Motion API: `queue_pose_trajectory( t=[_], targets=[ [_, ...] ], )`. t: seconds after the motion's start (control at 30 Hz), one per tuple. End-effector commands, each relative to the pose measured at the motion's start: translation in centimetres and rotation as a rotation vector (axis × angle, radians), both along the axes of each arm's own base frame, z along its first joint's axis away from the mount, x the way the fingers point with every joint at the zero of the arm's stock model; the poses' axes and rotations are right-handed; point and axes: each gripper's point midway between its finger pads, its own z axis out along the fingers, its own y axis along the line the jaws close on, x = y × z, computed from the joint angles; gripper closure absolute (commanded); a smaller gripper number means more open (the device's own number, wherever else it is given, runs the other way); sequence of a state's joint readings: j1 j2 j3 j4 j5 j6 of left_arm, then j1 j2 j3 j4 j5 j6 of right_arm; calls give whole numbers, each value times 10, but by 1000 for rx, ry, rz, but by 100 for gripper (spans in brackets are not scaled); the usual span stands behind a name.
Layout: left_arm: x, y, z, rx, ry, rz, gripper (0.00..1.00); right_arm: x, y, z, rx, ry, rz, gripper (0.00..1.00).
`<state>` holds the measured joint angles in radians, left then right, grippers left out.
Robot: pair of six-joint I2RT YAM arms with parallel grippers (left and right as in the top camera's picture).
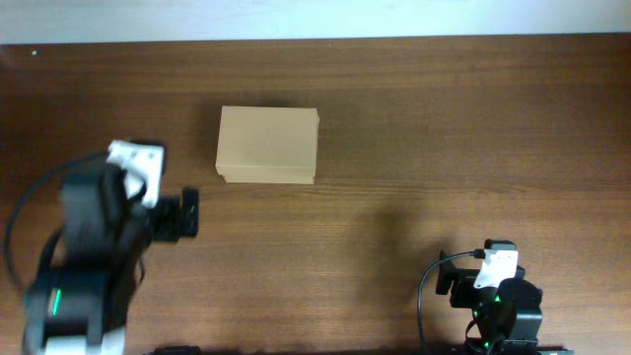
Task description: Pack container
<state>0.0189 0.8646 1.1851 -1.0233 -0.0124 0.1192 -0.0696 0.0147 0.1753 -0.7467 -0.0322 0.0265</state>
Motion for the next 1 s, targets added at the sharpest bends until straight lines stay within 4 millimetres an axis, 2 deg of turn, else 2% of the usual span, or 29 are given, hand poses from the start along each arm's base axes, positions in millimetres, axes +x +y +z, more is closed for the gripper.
queue_pose_trajectory(
  t=[0.0,0.1,0.2,0.37,0.53,0.63,0.83,0.97],
  targets=[
    [-24,-1,17,12,-135,-7,1,0,0,-3,14,-1,-4,1],
    [-34,-1,36,14,-297,-8,0,0,0,-3,14,-1,-4,1],
    [-36,-2,39,16,-409,-8,0,0,0,-3,14,-2,-4,1],
    [-25,-2,21,17,-517,-8,0,0,0,-3,14,-2,-4,1],
    [-12,-16,0,-11,-634,-84,0,0,0,-3,14,-1,-4,1],
    [-9,-25,-20,-22,-679,-121,0,0,0,-3,14,-1,-4,1],
    [-7,-32,-69,-34,-654,-151,0,0,0,-3,14,-1,-4,1],
    [-5,-33,-112,-36,-600,-154,0,0,0,-3,14,-2,-4,1]
  ],
)
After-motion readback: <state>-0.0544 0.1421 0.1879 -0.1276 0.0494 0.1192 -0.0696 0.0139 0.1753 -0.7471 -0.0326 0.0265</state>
